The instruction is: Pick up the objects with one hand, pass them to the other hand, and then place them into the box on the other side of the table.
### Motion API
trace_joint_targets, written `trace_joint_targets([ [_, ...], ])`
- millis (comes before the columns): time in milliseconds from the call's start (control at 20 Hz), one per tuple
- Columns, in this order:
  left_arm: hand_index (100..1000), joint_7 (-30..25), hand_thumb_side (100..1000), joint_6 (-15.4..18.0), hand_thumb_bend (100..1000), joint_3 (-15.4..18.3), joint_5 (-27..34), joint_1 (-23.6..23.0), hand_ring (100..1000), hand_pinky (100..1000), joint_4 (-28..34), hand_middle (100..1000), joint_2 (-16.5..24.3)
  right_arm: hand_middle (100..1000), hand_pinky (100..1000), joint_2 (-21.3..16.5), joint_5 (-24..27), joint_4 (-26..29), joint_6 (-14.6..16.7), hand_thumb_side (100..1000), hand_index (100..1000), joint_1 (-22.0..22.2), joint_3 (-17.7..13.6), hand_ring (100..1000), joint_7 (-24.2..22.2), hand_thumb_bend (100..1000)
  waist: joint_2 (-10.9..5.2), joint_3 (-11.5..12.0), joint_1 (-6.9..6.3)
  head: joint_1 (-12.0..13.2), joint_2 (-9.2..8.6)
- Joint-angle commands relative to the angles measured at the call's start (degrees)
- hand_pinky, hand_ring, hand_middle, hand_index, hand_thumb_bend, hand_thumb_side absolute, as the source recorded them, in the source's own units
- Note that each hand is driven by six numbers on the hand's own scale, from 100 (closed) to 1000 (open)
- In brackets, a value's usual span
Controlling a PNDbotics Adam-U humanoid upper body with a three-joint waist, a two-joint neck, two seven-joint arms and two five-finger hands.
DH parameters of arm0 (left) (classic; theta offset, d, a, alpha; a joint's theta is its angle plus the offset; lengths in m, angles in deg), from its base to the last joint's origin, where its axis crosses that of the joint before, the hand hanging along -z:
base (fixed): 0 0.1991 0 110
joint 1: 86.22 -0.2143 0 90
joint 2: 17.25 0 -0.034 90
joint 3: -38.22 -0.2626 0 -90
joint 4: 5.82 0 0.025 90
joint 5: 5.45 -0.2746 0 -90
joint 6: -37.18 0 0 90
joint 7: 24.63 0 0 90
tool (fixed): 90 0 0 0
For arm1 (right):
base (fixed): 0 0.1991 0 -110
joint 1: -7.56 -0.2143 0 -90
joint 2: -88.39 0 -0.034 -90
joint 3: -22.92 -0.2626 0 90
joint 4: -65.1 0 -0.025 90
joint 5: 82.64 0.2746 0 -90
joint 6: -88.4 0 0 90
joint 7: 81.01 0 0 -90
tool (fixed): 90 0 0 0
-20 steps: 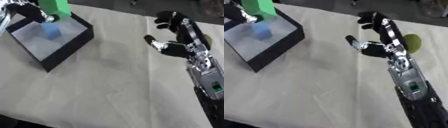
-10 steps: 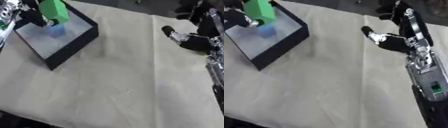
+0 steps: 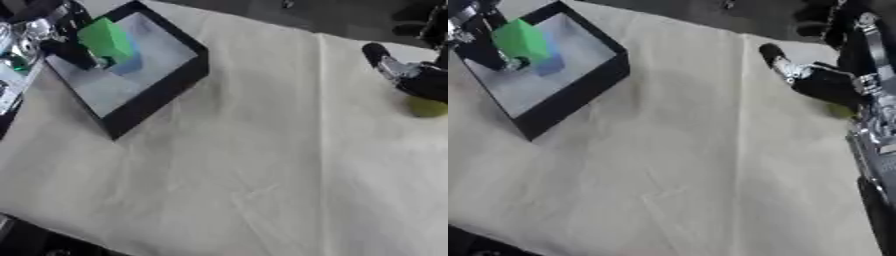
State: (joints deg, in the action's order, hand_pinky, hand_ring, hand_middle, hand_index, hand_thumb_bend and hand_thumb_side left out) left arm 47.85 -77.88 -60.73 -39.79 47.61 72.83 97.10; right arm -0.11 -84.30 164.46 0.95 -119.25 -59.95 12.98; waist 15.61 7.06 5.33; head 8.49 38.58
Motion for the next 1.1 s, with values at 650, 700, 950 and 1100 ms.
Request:
trace_joint_targets([
  [650, 769, 0.8, 270, 1.6, 970, 1.9, -6.3, 0.4, 748, 828, 0.1, 697, 2.6, 601, 728, -2.0, 0.9, 1.4, -0.4, 100, 748, -0.8, -1.5, 751, 1.2, 566, -1.17, 0.0, -0.71, -2.2, -0.84],
  [700, 773, 0.8, 266, 1.7, 975, 1.9, -6.5, 0.4, 750, 830, 0.3, 700, 2.6, 601, 728, -2.1, 0.9, 1.4, -0.4, 100, 748, -0.8, -1.6, 751, 1.3, 566, -1.2, 0.0, -0.73, -2.3, -0.84],
  [950, 771, 0.7, 259, 1.9, 967, 2.0, -6.6, 0.2, 747, 828, 1.3, 696, 2.9, 601, 728, -2.5, 1.1, 1.5, -0.4, 100, 749, -0.9, -1.9, 751, 1.6, 573, -1.44, 0.1, -0.85, -2.9, -0.68],
  [1100, 763, 2.3, 230, 1.4, 908, 2.8, -4.9, 0.1, 734, 822, 2.9, 680, 2.9, 602, 729, -3.2, 1.3, 1.7, -0.4, 100, 749, -0.9, -2.3, 752, 2.0, 578, -1.54, 0.1, -0.84, -4.5, -0.65],
])
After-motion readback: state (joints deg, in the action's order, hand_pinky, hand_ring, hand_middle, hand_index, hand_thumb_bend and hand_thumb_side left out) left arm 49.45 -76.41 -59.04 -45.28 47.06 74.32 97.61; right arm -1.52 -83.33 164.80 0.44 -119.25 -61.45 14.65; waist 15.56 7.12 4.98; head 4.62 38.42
